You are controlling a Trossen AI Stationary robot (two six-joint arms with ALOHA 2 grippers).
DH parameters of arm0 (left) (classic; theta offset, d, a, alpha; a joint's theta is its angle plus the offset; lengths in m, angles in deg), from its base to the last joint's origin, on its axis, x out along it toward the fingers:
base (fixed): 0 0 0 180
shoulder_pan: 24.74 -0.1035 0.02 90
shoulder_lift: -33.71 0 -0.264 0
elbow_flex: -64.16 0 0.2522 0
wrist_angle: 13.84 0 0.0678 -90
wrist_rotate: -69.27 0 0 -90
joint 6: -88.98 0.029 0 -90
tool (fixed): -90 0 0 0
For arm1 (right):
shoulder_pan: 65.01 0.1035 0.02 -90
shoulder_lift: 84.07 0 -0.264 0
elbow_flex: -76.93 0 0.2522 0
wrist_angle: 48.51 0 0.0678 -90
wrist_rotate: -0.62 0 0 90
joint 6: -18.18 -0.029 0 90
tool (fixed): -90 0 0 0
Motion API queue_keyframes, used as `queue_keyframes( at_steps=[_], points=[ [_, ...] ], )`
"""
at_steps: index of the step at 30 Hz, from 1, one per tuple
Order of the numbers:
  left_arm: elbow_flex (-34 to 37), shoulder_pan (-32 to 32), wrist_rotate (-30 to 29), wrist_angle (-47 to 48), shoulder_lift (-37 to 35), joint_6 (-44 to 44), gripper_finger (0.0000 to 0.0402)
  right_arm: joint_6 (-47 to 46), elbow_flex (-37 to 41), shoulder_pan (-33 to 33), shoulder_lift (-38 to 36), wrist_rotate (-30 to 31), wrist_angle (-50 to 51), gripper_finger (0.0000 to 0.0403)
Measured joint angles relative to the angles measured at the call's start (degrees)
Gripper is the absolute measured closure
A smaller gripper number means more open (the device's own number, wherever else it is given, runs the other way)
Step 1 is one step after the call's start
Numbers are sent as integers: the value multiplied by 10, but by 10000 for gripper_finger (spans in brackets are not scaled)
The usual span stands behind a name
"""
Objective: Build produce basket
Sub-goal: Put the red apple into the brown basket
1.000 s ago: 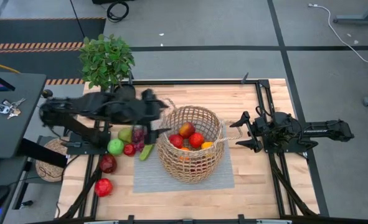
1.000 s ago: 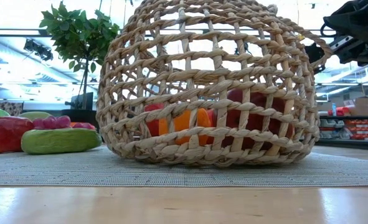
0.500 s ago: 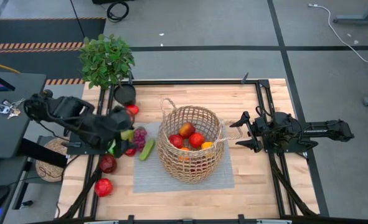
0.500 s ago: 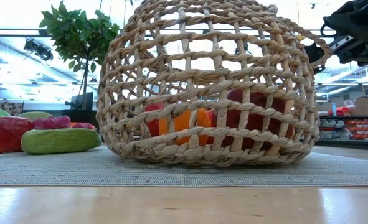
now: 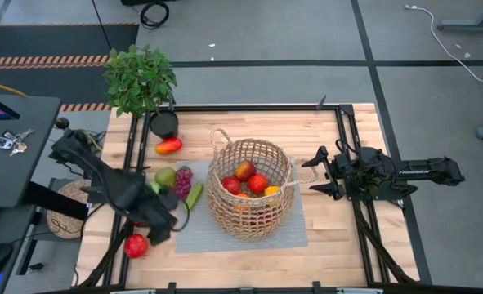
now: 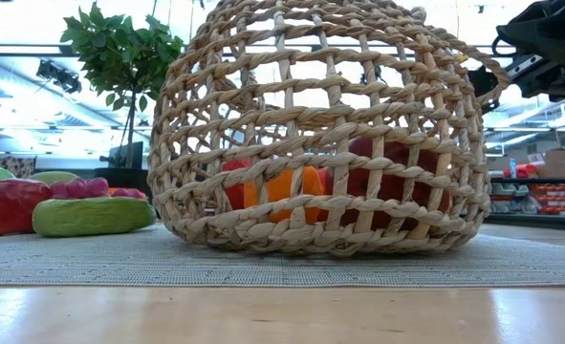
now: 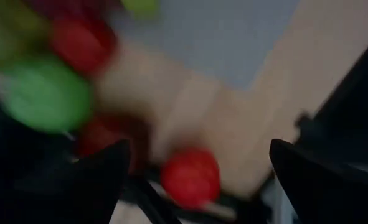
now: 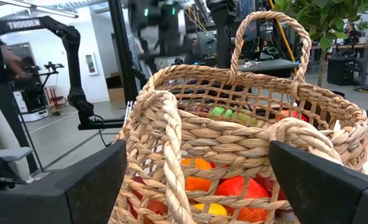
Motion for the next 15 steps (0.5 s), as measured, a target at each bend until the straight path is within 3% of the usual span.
queue_keyframes(
  at_steps=[4,8,12,15],
  points=[
    [56,10,130,-61,31,-49,12,0,0,0,0,0,0,9],
    [60,34,227,-92,85,-74,12,0,0,0,0,0,0,9],
    [14,55,241,-87,137,-51,12,0,0,0,0,0,0,9],
    [-28,70,209,-34,169,-7,12,0,0,0,0,0,0,9]
  ],
)
